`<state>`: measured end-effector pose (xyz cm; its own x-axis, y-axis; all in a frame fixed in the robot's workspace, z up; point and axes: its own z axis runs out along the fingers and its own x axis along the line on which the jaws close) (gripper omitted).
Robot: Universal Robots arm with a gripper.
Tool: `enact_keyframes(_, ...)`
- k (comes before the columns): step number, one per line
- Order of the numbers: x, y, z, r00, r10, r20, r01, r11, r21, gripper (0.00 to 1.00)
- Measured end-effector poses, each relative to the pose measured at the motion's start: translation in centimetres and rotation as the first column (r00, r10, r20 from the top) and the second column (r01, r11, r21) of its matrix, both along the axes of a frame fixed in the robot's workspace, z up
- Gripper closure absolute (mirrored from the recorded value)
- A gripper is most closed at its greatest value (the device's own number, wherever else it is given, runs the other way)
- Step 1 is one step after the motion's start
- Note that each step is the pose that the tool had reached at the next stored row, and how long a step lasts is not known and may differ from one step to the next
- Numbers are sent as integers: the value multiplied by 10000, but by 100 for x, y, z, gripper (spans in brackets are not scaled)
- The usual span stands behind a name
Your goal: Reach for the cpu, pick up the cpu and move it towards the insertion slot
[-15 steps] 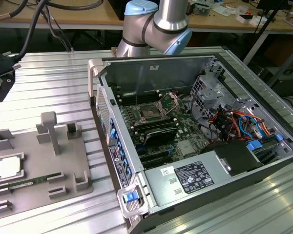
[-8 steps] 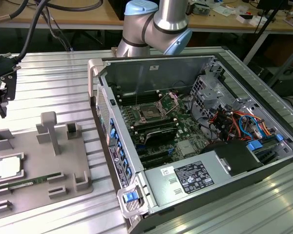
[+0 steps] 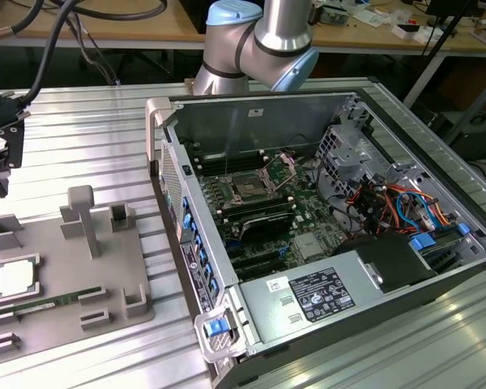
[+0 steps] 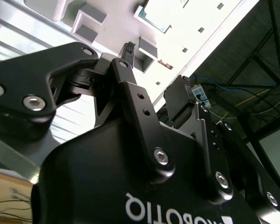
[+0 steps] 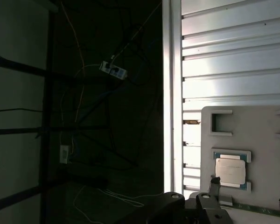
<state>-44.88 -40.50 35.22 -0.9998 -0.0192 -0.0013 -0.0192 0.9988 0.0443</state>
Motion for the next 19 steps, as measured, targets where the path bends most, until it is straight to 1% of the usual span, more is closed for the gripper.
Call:
enact_keyframes(4, -16, 0, -5, 10000, 0, 0, 0, 10000, 0, 45)
enact_keyframes(10, -17, 0, -13, 10000, 0, -1, 0, 10000, 0, 45)
enact_keyframes(19, -17, 0, -95, 10000, 0, 0, 0, 10000, 0, 45)
